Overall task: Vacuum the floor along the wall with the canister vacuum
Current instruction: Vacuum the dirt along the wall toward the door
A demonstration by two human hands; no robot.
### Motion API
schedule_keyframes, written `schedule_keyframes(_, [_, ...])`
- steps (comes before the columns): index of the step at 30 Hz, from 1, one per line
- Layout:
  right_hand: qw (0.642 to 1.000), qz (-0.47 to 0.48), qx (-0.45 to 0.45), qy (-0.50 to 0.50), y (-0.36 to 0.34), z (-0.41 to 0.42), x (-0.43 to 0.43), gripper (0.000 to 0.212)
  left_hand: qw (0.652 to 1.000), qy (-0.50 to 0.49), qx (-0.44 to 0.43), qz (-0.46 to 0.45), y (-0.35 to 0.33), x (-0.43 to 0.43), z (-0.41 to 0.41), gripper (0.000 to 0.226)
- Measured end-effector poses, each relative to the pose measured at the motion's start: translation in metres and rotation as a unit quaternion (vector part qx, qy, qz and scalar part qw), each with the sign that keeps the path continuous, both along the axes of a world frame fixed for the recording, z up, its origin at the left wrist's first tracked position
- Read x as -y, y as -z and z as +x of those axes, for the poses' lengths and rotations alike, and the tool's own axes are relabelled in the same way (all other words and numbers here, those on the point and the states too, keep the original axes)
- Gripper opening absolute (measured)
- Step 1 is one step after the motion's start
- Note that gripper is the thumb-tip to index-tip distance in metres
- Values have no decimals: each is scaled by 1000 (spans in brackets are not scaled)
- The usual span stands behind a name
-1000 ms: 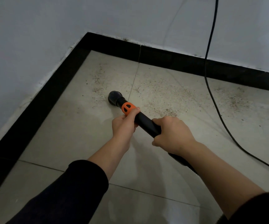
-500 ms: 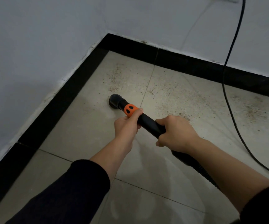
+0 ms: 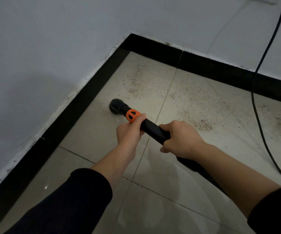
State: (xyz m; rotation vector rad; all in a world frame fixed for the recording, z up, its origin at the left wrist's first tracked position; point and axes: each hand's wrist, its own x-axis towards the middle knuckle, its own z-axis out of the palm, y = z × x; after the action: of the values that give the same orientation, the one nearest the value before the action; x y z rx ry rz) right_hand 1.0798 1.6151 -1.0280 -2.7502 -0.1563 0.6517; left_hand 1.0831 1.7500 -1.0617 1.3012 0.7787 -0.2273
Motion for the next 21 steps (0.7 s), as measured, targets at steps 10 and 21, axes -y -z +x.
schedule_keyframes(10, [999,3,-3,-35,1,-2,-23,36,1000,-20,-3,13,3,-28,-9,26])
schedule_keyframes(21, [997,-1,43,-61,16,-3,-52,27,998,-60,-3,13,9,-51,-5,21])
